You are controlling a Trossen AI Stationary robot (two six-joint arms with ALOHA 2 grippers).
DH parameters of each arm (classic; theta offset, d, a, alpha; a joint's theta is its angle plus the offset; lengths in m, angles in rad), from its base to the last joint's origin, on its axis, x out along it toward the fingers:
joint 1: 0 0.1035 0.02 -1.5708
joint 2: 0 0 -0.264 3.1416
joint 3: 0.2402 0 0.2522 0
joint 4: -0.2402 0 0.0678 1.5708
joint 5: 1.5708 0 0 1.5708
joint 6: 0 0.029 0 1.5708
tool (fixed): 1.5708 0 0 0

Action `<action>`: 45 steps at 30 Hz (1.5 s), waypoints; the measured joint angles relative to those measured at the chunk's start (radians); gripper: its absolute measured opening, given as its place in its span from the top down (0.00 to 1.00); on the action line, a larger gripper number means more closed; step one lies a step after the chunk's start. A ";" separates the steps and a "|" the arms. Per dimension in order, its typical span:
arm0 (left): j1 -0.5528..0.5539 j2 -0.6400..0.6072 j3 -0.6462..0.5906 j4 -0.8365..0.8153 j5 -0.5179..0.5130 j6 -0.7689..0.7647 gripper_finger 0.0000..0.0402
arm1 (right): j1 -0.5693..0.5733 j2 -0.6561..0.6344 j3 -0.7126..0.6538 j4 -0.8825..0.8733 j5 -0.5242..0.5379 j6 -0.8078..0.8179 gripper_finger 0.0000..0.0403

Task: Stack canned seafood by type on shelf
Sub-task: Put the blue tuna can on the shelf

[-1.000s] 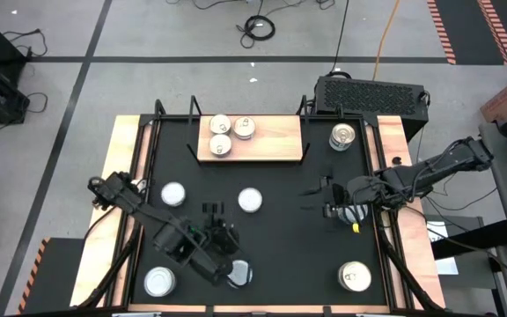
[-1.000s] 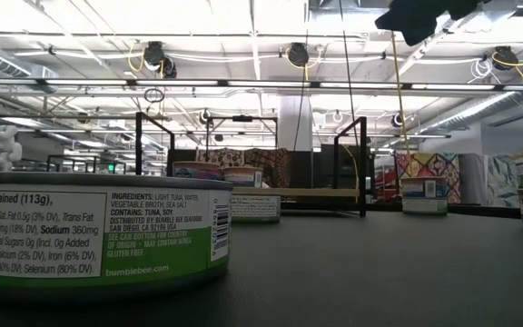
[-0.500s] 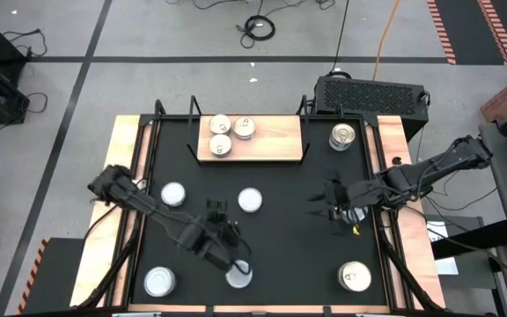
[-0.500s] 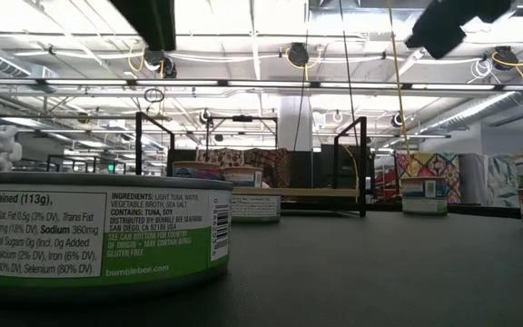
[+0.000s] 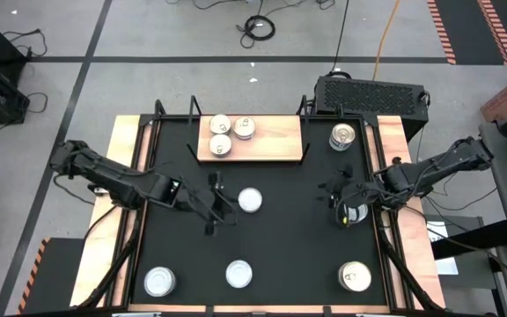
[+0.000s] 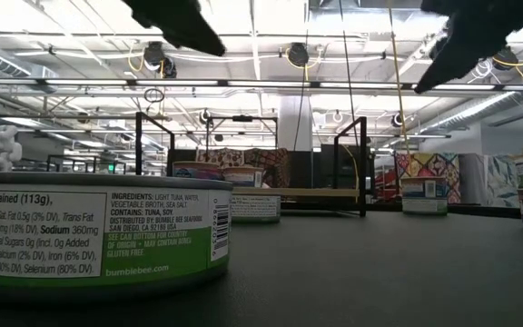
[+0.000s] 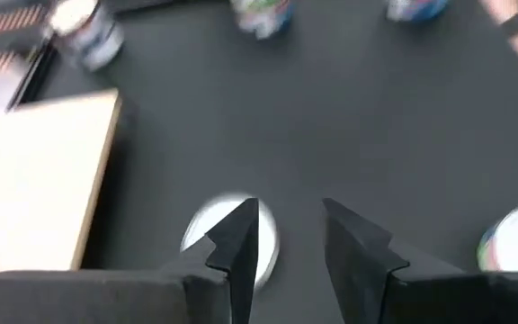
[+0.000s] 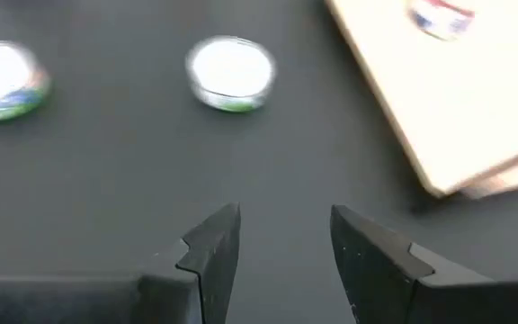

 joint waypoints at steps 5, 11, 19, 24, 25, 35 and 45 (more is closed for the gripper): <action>0.049 0.039 -0.061 0.138 0.029 0.073 0.69 | -0.028 -0.008 0.000 -0.099 0.014 0.121 0.58; 0.069 0.096 -0.062 0.169 -0.016 0.045 0.69 | -0.033 -0.010 0.000 -0.164 -0.035 0.208 0.58; 0.057 0.253 -0.042 0.575 0.206 0.134 0.69 | -0.014 -0.009 0.000 -0.161 -0.189 0.294 0.58; 0.018 0.449 0.122 0.624 0.230 0.370 0.69 | -0.003 -0.009 0.000 -0.187 -0.083 0.275 0.58; 0.008 0.491 0.166 0.622 0.231 0.418 0.69 | -0.003 -0.009 0.000 -0.195 -0.065 0.277 0.58; -0.062 0.857 0.655 0.533 0.276 0.912 0.69 | -0.003 -0.008 -0.004 -0.204 0.140 0.332 0.58; -0.017 1.073 1.048 0.372 0.385 1.026 0.69 | -0.004 -0.007 -0.006 -0.253 0.148 0.315 0.58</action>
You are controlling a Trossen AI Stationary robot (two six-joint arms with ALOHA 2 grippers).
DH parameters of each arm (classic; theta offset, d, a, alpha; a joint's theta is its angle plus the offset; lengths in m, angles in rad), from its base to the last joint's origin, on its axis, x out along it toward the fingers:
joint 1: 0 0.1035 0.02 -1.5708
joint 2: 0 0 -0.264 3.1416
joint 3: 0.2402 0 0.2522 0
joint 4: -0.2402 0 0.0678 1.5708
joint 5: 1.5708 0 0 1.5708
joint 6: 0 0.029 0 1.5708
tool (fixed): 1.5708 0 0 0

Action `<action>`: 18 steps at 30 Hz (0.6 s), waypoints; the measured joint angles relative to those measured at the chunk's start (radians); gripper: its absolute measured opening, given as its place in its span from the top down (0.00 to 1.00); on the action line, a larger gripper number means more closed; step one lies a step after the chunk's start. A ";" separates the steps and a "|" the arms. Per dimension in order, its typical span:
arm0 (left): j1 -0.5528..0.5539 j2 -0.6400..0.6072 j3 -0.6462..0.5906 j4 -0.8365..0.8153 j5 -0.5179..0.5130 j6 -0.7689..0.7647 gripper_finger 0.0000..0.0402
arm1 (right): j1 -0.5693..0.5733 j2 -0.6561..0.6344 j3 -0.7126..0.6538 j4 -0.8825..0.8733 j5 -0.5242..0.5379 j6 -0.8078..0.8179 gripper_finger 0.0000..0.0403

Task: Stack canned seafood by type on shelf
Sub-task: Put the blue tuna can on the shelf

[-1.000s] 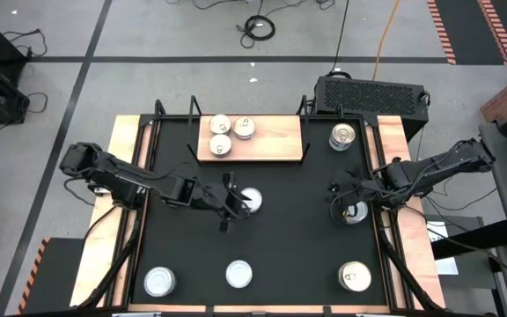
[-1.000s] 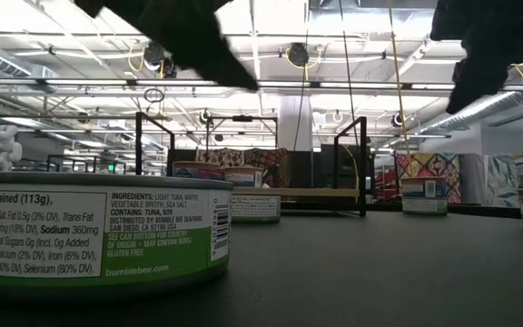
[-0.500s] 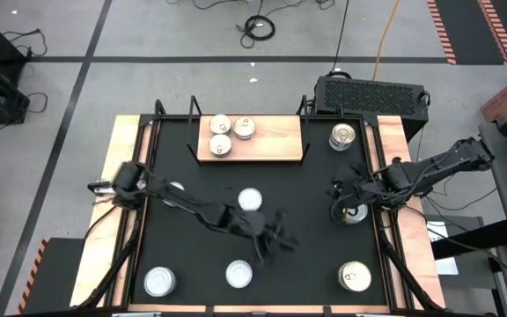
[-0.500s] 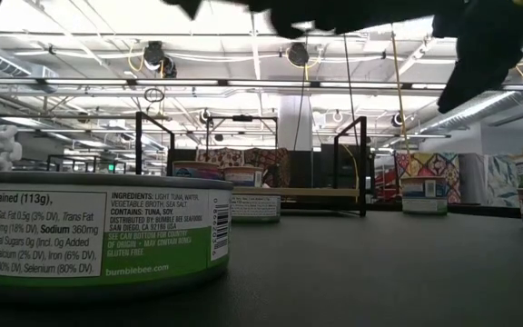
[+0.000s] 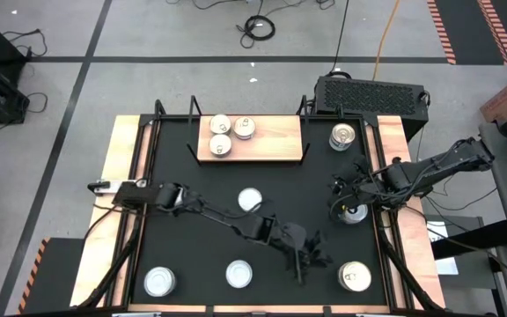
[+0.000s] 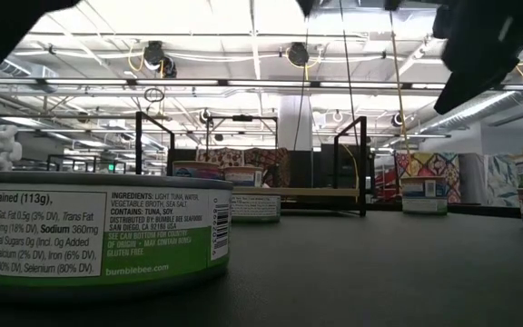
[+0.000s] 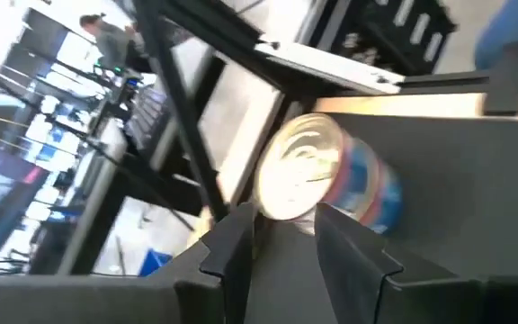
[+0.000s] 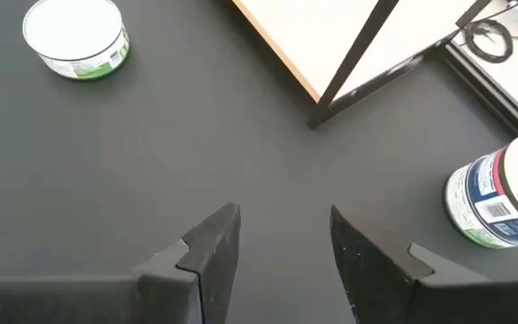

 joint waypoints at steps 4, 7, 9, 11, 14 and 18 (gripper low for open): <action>0.023 0.059 0.091 -0.004 0.080 0.021 0.69 | 0.000 0.000 0.000 0.000 0.007 -0.031 0.58; 0.027 0.104 0.170 -0.006 0.110 0.010 0.69 | 0.000 0.000 0.000 0.000 0.037 -0.053 0.58; 0.022 0.134 0.218 0.001 0.121 0.013 0.69 | 0.000 0.000 0.000 0.001 0.057 -0.065 0.58; 0.008 0.168 0.260 0.001 0.122 0.016 0.69 | -0.001 0.000 0.000 0.001 0.065 -0.070 0.58; -0.012 0.227 0.322 -0.007 0.128 0.025 0.69 | -0.001 0.000 0.000 0.002 0.066 -0.070 0.58; -0.022 0.246 0.326 0.001 0.127 0.034 0.69 | -0.001 0.000 0.000 0.009 0.066 -0.070 0.58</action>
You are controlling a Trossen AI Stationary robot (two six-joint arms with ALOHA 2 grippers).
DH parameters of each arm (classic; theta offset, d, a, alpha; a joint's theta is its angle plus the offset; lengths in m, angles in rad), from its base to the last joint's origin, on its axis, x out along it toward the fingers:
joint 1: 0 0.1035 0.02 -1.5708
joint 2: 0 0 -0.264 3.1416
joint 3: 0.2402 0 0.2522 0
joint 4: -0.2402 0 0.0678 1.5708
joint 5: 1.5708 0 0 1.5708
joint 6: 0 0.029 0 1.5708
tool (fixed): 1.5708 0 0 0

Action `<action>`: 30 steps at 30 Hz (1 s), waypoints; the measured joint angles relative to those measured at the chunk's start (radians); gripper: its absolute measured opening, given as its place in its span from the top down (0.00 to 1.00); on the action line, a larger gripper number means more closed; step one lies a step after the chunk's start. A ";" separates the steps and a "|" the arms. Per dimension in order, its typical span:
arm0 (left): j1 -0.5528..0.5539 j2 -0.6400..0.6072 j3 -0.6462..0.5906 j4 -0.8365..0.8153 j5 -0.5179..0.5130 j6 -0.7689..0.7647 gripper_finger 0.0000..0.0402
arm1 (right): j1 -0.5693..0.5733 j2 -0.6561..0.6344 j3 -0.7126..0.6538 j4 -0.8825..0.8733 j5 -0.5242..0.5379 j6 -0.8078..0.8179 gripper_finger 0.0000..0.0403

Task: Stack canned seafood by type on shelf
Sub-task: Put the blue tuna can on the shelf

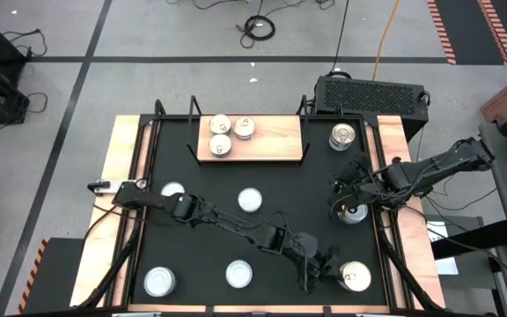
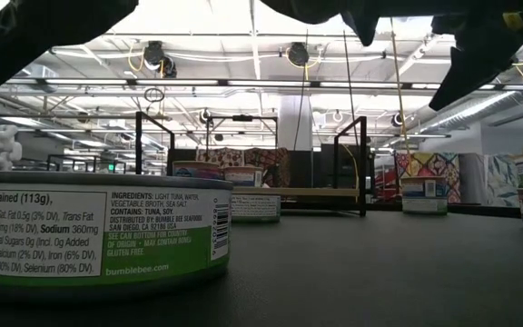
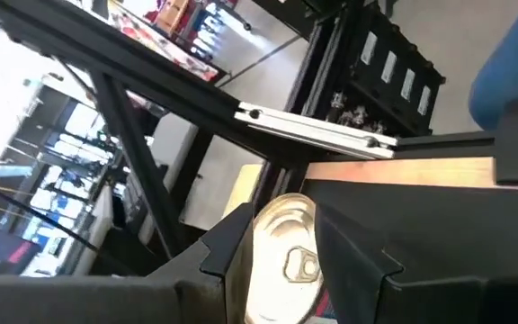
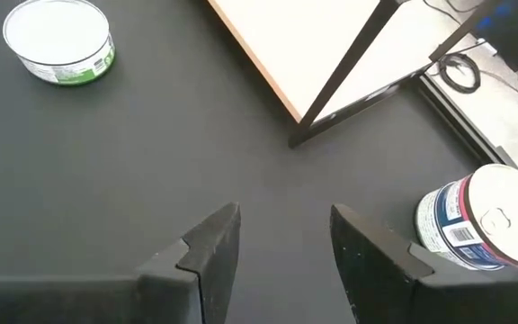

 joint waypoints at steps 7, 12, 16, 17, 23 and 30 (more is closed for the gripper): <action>-0.009 -0.024 -0.002 -0.078 -0.201 -0.112 0.69 | 0.000 0.000 0.000 0.050 -0.018 -0.009 0.58; -0.052 -0.197 -0.001 -0.384 -0.367 -0.134 0.69 | 0.004 0.000 0.001 0.142 -0.080 -0.114 0.58; -0.044 -0.375 0.005 -0.700 -0.404 -0.262 0.69 | 0.004 -0.001 0.035 0.160 -0.202 -0.163 0.58; -0.034 -0.409 0.004 -0.779 -0.417 -0.306 0.69 | 0.004 -0.001 0.049 0.167 -0.242 -0.162 0.58; 0.008 -0.611 0.002 -1.218 -0.447 -0.587 0.71 | 0.036 0.023 0.106 0.298 -0.560 -0.148 0.58; -0.005 -0.727 -0.065 -1.430 -0.508 -0.735 0.74 | 0.257 0.194 0.167 0.347 -0.779 0.176 0.58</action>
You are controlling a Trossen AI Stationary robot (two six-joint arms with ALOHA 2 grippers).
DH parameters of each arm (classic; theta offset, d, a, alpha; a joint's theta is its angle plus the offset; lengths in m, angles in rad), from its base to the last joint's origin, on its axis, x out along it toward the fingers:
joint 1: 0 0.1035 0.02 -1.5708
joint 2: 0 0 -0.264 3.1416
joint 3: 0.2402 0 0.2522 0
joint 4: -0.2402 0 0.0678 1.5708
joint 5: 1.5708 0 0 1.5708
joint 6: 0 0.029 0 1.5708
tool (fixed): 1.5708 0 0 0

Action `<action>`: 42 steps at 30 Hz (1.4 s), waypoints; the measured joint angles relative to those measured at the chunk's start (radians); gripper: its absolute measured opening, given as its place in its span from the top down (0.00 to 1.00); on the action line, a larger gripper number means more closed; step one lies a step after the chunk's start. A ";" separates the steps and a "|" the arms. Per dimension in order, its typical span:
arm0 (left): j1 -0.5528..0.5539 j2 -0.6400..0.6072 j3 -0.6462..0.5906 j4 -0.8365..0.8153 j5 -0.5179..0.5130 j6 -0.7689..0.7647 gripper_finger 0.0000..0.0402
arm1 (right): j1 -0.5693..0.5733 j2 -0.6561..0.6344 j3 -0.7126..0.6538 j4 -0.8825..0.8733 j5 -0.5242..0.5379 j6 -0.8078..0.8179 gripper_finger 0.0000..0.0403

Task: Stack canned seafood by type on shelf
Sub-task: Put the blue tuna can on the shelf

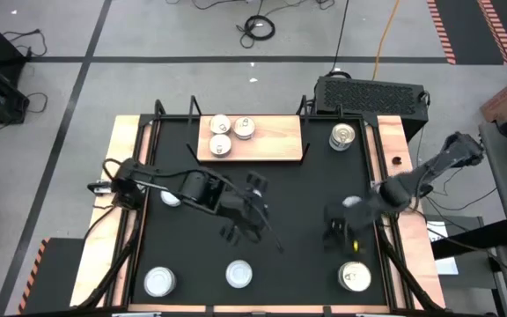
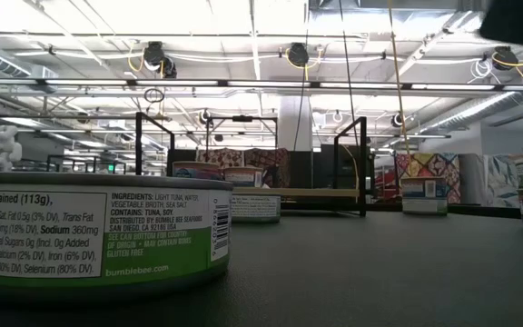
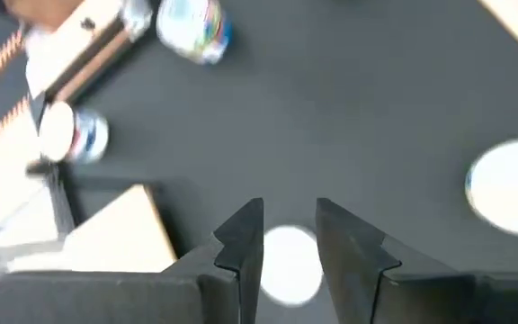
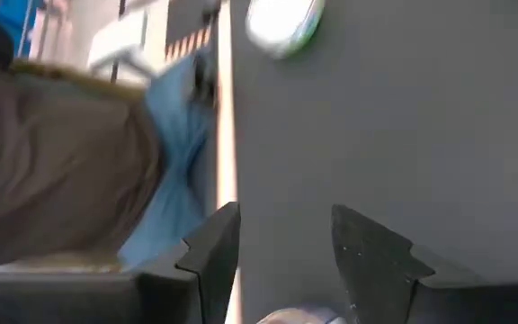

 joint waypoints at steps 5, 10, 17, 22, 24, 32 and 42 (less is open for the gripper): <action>-0.001 -0.197 -0.309 0.127 -0.046 -0.094 0.74 | 0.186 0.161 0.100 -0.014 -0.006 0.237 0.58; 0.001 -0.422 -0.744 0.534 -0.053 -0.086 0.74 | 0.308 0.284 0.225 -0.133 0.000 0.488 0.58; 0.029 -0.540 -1.248 1.319 0.135 0.043 0.74 | 0.424 0.365 0.260 -0.173 -0.089 0.842 0.58; 0.090 -0.440 -1.429 1.759 0.267 0.066 0.74 | 0.511 0.403 0.222 -0.165 -0.139 1.087 0.58; 0.117 -0.391 -1.434 1.848 0.336 0.065 0.74 | 0.543 0.409 0.213 -0.145 -0.140 1.167 0.58; 0.184 -0.261 -1.428 2.032 0.488 0.061 0.74 | 0.585 0.411 0.181 -0.176 -0.114 1.331 0.58; 0.204 -0.263 -1.427 2.032 0.505 0.058 0.74 | 0.551 0.449 0.173 -0.260 -0.173 1.088 0.58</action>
